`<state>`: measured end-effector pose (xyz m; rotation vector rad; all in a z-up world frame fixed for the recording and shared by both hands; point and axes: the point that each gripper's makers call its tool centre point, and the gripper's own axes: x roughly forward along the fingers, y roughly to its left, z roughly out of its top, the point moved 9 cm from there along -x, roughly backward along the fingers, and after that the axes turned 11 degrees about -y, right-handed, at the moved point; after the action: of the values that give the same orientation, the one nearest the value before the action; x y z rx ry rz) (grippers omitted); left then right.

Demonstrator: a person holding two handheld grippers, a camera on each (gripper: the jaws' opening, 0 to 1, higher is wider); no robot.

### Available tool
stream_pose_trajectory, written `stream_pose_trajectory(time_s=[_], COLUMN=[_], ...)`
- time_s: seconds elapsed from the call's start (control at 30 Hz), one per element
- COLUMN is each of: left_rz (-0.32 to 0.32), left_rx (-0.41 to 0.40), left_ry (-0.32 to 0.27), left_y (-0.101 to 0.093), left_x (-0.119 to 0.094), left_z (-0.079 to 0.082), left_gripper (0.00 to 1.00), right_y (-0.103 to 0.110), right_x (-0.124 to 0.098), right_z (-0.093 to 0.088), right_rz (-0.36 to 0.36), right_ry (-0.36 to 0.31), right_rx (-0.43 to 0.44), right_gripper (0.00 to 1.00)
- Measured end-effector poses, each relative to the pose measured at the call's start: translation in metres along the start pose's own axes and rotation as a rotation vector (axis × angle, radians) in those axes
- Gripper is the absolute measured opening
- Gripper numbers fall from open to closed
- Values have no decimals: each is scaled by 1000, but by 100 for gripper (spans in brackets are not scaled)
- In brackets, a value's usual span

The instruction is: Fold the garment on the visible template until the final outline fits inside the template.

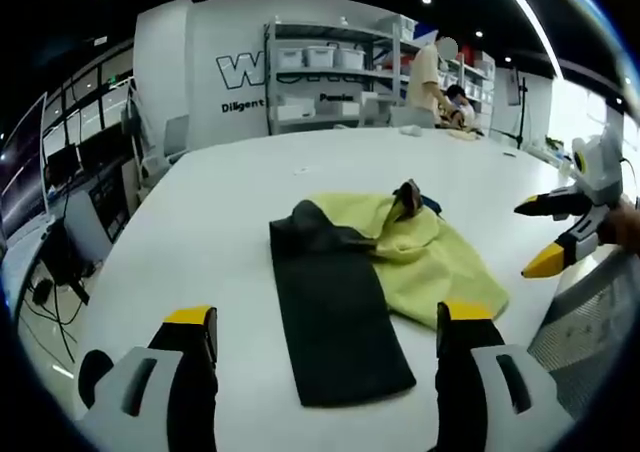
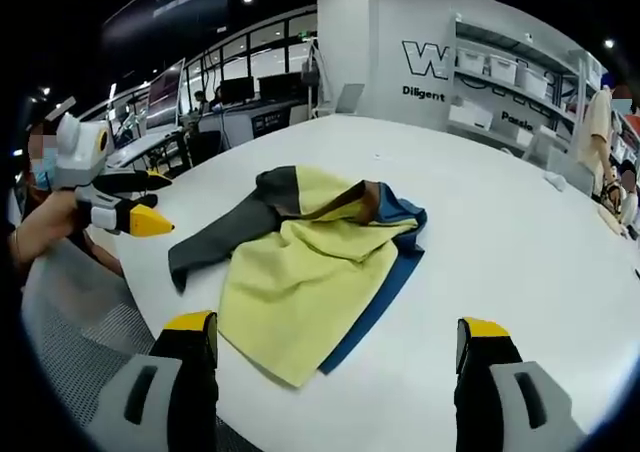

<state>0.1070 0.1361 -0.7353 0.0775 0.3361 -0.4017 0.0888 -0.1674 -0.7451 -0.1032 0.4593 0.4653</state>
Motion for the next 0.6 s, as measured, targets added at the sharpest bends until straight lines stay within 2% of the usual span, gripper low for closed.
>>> stream_pose_trajectory(time_s=[0.6], left_rz=[-2], left_rx=[-19], left_ry=[36], left_y=[0], left_x=[0], left_z=[-4], left_gripper=[86], right_y=[2], right_x=[0], right_z=[1], right_rz=[4], right_ry=[-13], right_rx=[-7], right_gripper=[99])
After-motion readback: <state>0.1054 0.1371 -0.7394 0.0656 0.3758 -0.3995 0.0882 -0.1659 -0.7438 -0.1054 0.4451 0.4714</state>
